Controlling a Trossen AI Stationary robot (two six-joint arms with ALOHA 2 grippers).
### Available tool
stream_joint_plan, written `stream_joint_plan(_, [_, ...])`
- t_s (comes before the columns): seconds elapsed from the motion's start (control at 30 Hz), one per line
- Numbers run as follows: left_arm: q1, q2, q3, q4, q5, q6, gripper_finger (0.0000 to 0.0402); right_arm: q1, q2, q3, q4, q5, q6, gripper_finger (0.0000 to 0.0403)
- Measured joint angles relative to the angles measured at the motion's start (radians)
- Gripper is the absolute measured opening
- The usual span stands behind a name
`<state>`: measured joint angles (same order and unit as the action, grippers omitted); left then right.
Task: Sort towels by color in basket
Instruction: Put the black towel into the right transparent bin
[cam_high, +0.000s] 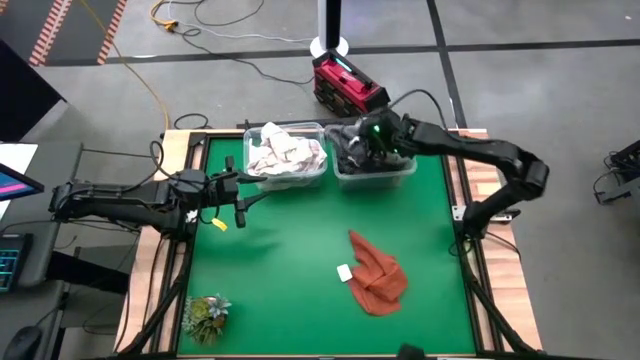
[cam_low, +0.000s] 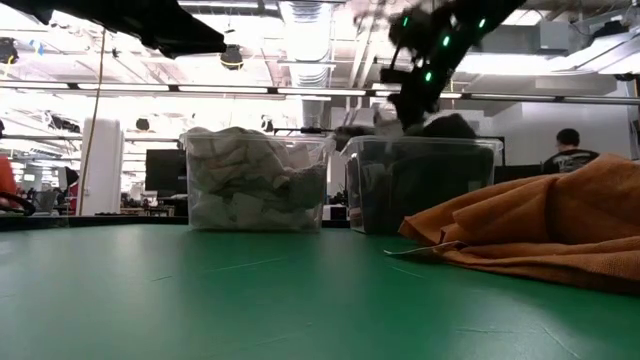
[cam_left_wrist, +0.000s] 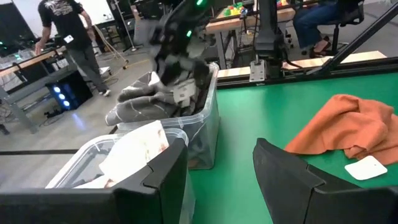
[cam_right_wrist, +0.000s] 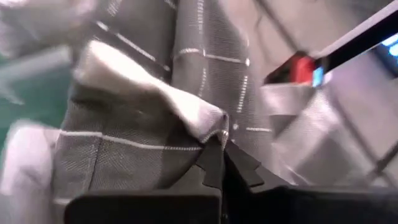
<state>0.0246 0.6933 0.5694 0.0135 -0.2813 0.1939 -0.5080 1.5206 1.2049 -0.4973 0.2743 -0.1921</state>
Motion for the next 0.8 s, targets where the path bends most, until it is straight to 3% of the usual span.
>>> stream_joint_plan(0.1, [0.0, 0.0, 0.0, -0.001, 0.0, 0.015, 0.0173, -0.057, 0.086, 0.0, 0.005, -0.105, 0.004, 0.0023])
stream_joint_plan(0.37, [0.0, 0.0, 0.0, -0.002, -0.016, 0.046, 0.0173, -0.091, 0.199, 0.002, -0.028, -0.191, 0.042, 0.0036])
stream_joint_plan(0.57, [0.0, 0.0, 0.0, -0.009, -0.019, 0.029, 0.0173, -0.09, 0.114, 0.0, -0.068, -0.202, 0.053, 0.0051])
stream_joint_plan(0.8, [0.0, 0.0, 0.0, -0.004, 0.0, -0.005, 0.0173, -0.09, -0.029, 0.097, -0.203, -0.201, 0.092, 0.0144])
